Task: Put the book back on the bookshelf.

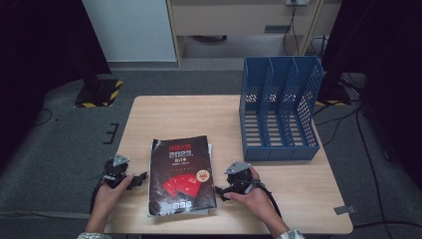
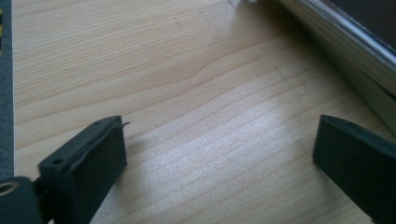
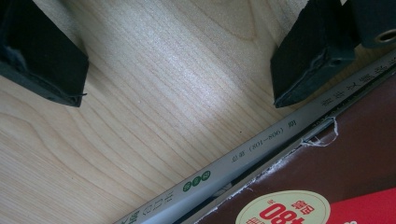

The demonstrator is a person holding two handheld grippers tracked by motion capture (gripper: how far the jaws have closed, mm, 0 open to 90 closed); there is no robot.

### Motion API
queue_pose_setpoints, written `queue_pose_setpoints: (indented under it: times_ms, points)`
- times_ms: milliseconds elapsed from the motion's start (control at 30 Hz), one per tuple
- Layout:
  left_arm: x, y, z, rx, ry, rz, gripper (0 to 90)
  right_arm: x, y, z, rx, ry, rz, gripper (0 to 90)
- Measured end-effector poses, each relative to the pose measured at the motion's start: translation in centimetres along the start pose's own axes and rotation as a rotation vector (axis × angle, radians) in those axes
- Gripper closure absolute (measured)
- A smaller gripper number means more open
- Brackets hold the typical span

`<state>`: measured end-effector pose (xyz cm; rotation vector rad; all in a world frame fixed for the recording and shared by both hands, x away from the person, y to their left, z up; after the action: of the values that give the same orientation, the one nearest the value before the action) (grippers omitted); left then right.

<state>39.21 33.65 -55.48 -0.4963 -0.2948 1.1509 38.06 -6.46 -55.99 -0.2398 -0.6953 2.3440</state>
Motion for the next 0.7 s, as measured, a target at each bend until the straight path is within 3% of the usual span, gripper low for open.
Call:
queue_pose_setpoints:
  times_ms: [200, 300, 333, 400, 433, 467, 533, 700]
  points:
    - [-0.3, 0.1, 1.2, -0.028, 0.025, 0.045, 5.9, 0.0, 0.0, 0.0, -0.003, -0.004, 0.001, 7.7]
    - [-1.1, -0.1, 2.6, -0.071, 0.044, 0.069, 6.6, 0.0, -0.2, 0.4, -0.019, -0.020, -0.014, 17.4]
    - [-1.3, -0.1, 2.9, -0.082, 0.046, 0.070, 9.4, 0.1, -0.3, 0.8, -0.027, -0.035, -0.017, 23.8]
    - [-1.9, -0.2, 3.6, -0.094, 0.043, 0.062, 11.3, 0.1, -0.4, 1.0, -0.037, -0.033, -0.015, 25.7]
    - [-2.2, -0.1, 4.0, -0.096, 0.043, 0.056, 15.6, 0.2, -0.6, 1.5, -0.060, -0.044, -0.020, 33.4]
    - [-2.5, -0.1, 4.3, -0.102, 0.050, 0.055, 15.6, 0.2, -0.6, 1.5, -0.060, -0.044, -0.020, 33.4]
    - [-3.4, -0.2, 4.8, -0.115, 0.066, 0.042, 22.2, 0.5, -1.2, 2.4, -0.113, -0.079, -0.025, 43.2]
    - [-4.7, -0.8, 4.7, -0.120, 0.090, 0.031, 31.1, 1.1, -1.7, 3.0, -0.149, -0.116, -0.023, 54.1]
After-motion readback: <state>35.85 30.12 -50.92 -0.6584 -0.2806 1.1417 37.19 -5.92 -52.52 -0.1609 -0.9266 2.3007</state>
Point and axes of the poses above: each handheld gripper's, and its own axes: z roughly backward along the jaws, y roughly out of its underside, x roughly to its left, the point moved 3 cm from there along -z, roughly forward along the jaws, and after that the axes turned 13 degrees about x, right-handed, at the moved point
